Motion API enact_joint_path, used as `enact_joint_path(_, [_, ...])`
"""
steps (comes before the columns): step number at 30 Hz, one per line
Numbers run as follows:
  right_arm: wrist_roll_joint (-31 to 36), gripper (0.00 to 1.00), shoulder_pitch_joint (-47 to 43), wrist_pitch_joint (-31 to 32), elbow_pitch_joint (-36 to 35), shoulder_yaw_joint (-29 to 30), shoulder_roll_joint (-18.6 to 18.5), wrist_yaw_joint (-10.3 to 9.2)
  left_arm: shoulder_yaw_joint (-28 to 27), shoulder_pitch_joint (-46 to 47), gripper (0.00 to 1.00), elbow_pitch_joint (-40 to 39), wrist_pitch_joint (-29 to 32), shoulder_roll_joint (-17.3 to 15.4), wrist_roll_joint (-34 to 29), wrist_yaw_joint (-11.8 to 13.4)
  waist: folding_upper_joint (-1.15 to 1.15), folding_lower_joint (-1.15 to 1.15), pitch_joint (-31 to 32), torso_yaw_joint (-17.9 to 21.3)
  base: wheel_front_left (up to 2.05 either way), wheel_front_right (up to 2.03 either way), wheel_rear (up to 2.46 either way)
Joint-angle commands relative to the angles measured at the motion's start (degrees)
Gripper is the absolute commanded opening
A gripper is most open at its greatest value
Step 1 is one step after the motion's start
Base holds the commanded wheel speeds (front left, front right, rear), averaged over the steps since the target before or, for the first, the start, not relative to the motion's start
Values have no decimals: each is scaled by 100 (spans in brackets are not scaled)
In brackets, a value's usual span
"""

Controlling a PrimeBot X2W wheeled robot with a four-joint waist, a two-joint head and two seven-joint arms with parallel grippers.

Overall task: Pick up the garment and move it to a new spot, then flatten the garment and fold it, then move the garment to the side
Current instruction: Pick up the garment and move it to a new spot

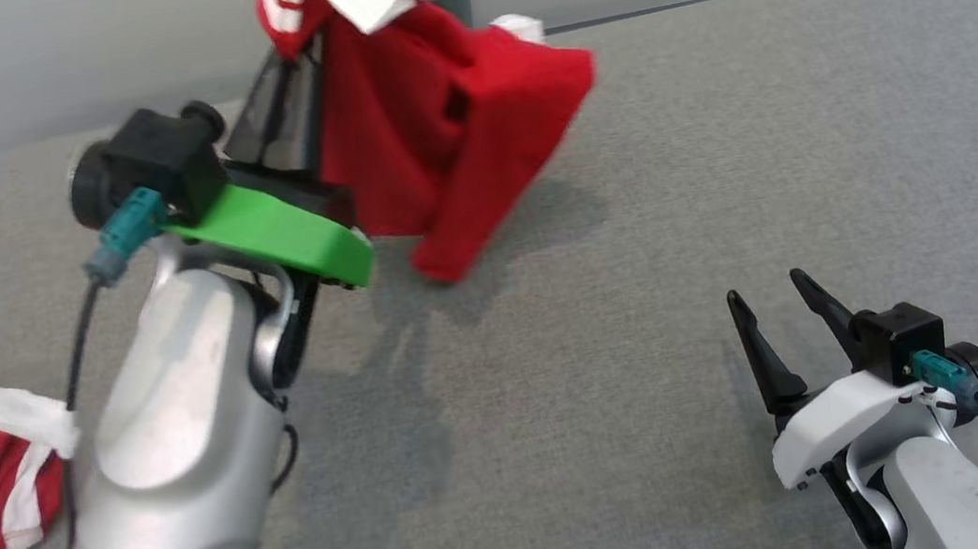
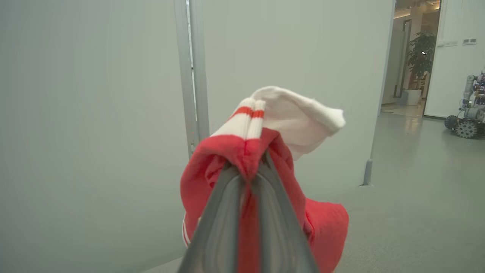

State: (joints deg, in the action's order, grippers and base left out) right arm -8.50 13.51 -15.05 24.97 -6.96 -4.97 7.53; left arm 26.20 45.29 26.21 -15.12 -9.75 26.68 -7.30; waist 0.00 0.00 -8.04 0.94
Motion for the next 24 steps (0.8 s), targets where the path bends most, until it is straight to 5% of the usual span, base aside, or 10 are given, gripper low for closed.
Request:
enact_joint_path(1, [-38,100,-21,-20,-21,5,12,-8,44,-174,0,-86,-2,121,-7,-20,0,0,-34,527,0,0,0])
enact_joint_path(9, [-34,100,-20,-20,-92,78,67,-8,-9,-1013,0,420,-2,306,-212,-16,0,0,-177,1178,0,0,0])
enact_joint_path(16, [-5,100,-130,-21,-139,250,56,-8,-473,-1844,0,1062,-1,202,-402,-17,0,0,-142,1151,0,0,0])
enact_joint_path(17, [10,100,-125,-21,-142,265,53,-7,-498,-1924,19,1115,-2,206,-380,-17,0,0,-122,1115,0,0,0])
enact_joint_path(18, [18,100,-120,-20,-148,275,49,-7,-567,-1993,69,1169,-3,188,-367,-17,0,0,-102,1075,0,0,0])
enact_joint_path(19, [30,100,-114,-20,-169,285,46,-7,-672,-2103,100,1196,-3,191,-334,-16,0,0,-80,1031,0,0,0])
enact_joint_path(24, [77,100,-99,-21,-289,330,66,-8,-1402,-2724,100,852,-2,240,-649,128,0,0,61,787,0,0,0])
